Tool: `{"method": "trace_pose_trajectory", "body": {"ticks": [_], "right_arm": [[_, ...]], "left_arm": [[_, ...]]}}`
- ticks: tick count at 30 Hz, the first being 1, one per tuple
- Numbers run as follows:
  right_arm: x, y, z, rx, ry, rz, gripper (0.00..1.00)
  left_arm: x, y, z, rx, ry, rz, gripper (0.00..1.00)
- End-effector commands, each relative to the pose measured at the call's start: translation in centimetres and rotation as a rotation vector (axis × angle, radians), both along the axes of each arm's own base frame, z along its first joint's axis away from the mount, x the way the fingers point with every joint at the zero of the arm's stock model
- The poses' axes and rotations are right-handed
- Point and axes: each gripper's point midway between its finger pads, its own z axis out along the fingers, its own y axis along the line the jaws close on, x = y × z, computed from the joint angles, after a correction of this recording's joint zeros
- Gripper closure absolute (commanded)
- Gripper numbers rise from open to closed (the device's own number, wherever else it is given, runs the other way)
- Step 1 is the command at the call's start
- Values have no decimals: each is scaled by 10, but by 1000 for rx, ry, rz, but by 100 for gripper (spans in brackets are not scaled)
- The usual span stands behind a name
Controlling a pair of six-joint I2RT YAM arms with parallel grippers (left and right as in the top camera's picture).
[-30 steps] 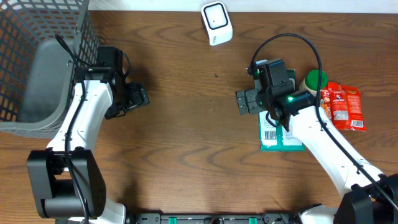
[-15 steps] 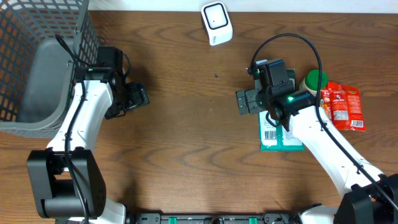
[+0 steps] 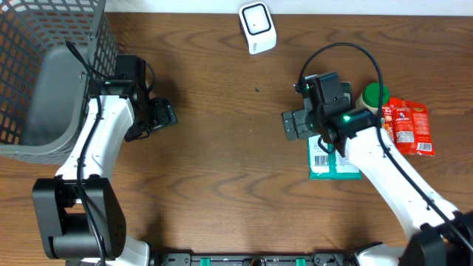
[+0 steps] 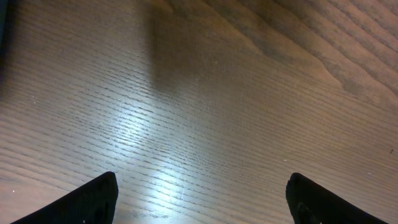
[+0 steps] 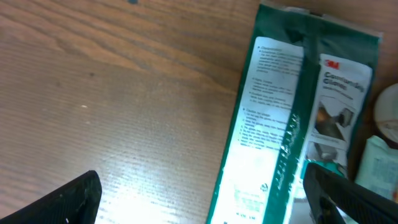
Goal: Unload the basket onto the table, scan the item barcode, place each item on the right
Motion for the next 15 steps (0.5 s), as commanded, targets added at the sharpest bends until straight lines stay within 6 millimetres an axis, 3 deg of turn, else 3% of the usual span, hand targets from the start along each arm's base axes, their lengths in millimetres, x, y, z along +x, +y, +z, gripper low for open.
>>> {"method": "trace_pose_trajectory", "body": {"ticks": [1,6,9,13,15], "right_arm": [[-3,-5,54,46,-146,-7,1],[-10,-18,121,103,-349,-32,1],[-24,-38,158,131,-462,-69,1],[-49,-63,193,160,-589,-122,1],[-65,-73,202,168,-639,-140,1]], "left_arm": [[-1,5,-3,12,13,12,13],[-1,5,-3,12,13,12,13],[-1,5,-3,12,13,12,13],[-1,5,-3,12,13,12,13],[-1,5,-3,12,13,12,13]]}}
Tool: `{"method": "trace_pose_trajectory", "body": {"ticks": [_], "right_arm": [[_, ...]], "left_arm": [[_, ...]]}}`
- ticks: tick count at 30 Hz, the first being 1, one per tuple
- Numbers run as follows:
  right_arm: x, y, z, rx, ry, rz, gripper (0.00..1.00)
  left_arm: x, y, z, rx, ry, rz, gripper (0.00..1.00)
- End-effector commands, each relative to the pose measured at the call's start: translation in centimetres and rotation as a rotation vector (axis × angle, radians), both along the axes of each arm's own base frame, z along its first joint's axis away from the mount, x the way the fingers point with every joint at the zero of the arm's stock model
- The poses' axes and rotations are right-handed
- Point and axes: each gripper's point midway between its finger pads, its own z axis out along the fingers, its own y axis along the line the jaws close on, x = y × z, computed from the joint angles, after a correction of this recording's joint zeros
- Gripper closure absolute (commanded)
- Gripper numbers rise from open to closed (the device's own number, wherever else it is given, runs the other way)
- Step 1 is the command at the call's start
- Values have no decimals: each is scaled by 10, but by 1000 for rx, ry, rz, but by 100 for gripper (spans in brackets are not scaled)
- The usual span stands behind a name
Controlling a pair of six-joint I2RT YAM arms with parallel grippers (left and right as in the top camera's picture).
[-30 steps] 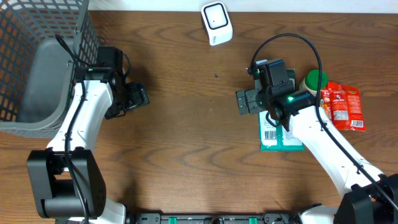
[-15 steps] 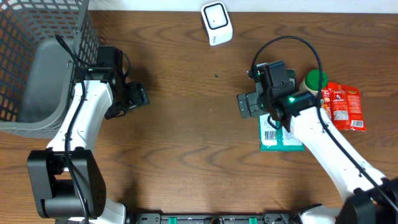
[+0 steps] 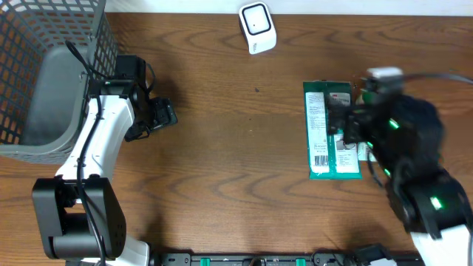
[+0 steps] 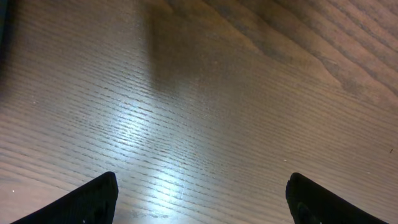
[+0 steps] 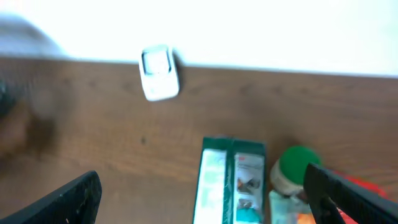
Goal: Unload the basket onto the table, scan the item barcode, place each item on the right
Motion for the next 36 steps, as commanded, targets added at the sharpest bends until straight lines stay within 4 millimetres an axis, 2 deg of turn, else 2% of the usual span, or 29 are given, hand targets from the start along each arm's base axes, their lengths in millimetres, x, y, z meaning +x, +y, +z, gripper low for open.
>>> {"method": "trace_pose_trajectory", "body": {"ticks": [1,3,6,9,10,13,16,20,27,30,33,36], "right_arm": [[-29,-19,9,4,-79,-37,1],[-46,-27,7,12,-117,-54,1],[-64,-35,-7,20,-156,-72,1],[-77,-42,-27,45,-189,-100,1],[-84,-46,-43,53,-202,-115,1],[-89,-51,-63,80,-225,-142,1],[-88,-55,-73,119,-274,-166,1],[-84,-53,-65,147,-405,-149,1],[-90,-56,-19,190,-740,-133,1],[-94,-59,-6,197,-838,-138,1],[-96,-61,-3,201,-895,-139,1],[-94,-62,-11,200,-906,-143,1]], "left_arm": [[-2,5,-3,12,13,12,13],[-2,5,-3,12,13,12,13],[-2,5,-3,12,13,12,13],[-2,5,-3,12,13,12,13],[-2,5,-3,12,13,12,13],[-2,5,-3,12,13,12,13],[-2,5,-3,12,13,12,13],[-2,5,-3,12,13,12,13],[-2,5,-3,12,13,12,13],[-2,5,-3,12,13,12,13],[-2,5,-3,12,13,12,13],[-2,5,-3,12,13,12,13]]}}
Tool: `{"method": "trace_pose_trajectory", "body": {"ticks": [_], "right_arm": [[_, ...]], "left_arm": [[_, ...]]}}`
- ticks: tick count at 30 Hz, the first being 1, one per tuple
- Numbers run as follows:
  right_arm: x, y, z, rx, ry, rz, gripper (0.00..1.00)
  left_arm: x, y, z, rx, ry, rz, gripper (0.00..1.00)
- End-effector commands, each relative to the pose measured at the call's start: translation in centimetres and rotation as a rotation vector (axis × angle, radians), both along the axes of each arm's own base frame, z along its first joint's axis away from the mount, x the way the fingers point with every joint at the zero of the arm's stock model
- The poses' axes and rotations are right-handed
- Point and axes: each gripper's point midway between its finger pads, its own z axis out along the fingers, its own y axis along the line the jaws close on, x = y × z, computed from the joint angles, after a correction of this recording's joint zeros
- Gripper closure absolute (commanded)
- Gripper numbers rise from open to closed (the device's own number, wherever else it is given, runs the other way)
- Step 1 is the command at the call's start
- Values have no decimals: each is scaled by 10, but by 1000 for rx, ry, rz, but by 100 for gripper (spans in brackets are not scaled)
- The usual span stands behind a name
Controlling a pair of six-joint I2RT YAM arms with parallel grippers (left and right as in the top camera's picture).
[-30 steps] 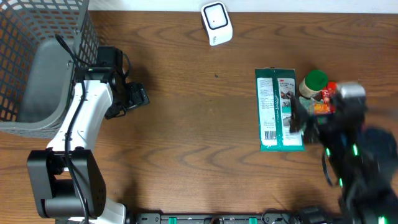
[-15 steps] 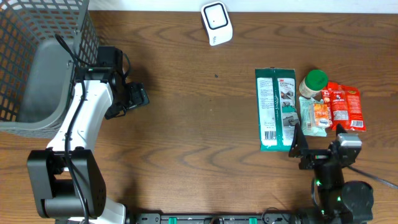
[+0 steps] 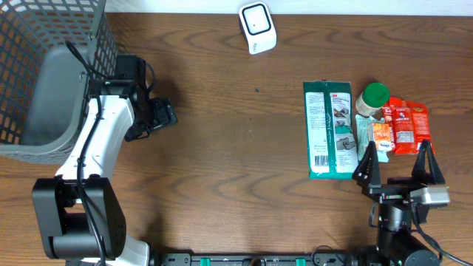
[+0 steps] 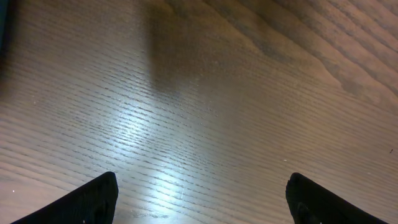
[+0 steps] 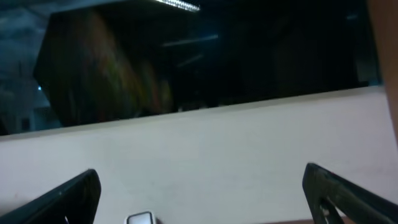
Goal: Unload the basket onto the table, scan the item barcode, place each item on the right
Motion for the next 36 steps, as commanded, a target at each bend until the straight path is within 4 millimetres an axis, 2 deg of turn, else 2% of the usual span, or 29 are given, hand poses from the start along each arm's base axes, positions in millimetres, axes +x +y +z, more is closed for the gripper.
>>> {"method": "trace_pose_trajectory", "body": {"ticks": [1,10,15,19,23,36], "right_arm": [[6,-1,-18,5,20,-2,1],[27,-1,-74,0,206,-3,1],[36,-1,-123,-26,408,-9,1],[36,2,-151,-104,517,-7,1],[36,2,-161,-139,557,-12,1],[36,2,-161,-138,557,-12,1]], "left_arm": [[-1,5,-3,12,13,12,13],[-1,5,-3,12,13,12,13],[-1,5,-3,12,13,12,13],[-1,5,-3,12,13,12,13],[-1,5,-3,12,13,12,13],[-1,5,-3,12,13,12,13]]}}
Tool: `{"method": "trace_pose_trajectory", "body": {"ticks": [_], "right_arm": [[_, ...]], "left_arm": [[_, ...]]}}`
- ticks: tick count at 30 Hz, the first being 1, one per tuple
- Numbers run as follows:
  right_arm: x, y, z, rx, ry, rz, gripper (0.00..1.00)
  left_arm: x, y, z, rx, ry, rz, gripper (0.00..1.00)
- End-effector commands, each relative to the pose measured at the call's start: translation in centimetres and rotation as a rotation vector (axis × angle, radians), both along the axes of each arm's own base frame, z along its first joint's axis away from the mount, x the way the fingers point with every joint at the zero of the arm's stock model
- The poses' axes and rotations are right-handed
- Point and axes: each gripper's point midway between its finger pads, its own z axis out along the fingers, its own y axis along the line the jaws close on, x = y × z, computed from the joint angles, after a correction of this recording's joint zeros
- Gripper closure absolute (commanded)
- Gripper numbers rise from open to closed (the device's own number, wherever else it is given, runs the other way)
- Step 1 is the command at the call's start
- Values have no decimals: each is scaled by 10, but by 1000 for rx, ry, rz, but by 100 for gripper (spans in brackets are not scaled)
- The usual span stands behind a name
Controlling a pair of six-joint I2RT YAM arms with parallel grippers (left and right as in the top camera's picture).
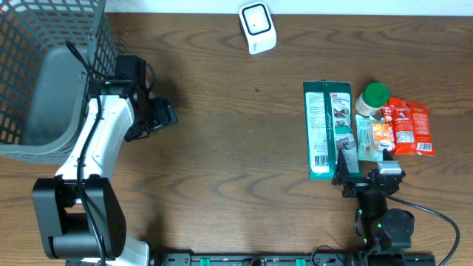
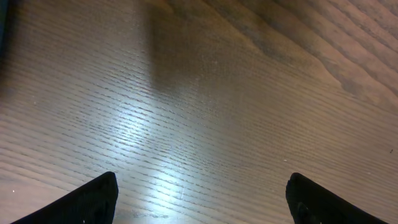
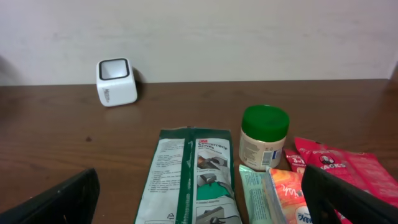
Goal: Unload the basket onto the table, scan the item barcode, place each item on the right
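The white barcode scanner (image 1: 256, 27) stands at the table's back edge; it shows as a small cube (image 3: 116, 81) in the right wrist view. A long green packet (image 1: 329, 140) lies flat at the right, its barcode near its front end. My right gripper (image 1: 367, 176) sits low at the table's front edge just behind the packet (image 3: 186, 177). This gripper (image 3: 200, 190) is open and holds nothing. My left gripper (image 1: 164, 114) is at the left by the basket. It (image 2: 202, 190) is open over bare wood.
A grey wire basket (image 1: 44, 74) fills the back left corner. Right of the green packet are a green-lidded jar (image 1: 373, 98), a pale and orange sachet (image 1: 375, 137) and red snack packets (image 1: 409, 125); the jar (image 3: 264, 137) stands behind the sachets.
My right wrist faced up at the wall from the front edge; now it looks level across the table at the items and sits slightly further left. The left arm has not moved.
My right gripper was first open low over the green packet's left edge. Then it was higher and further back, with the scanner in its view. Then it was at the front edge facing the wall, and now faces the items. The packet has not moved.
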Motion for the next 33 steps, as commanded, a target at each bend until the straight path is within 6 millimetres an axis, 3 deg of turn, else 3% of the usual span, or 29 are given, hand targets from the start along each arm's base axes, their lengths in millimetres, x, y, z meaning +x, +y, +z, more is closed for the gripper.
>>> {"method": "trace_pose_trajectory", "body": {"ticks": [1,27,33], "right_arm": [[0,-1,0,-14,-1,-1,1],[0,-1,-1,-15,0,-1,1],[0,-1,-1,-15,0,-1,1]], "left_arm": [[-1,5,-3,12,13,12,13],[-1,5,-2,12,9,12,13],[0,5,21,13,-63,12,14]]}}
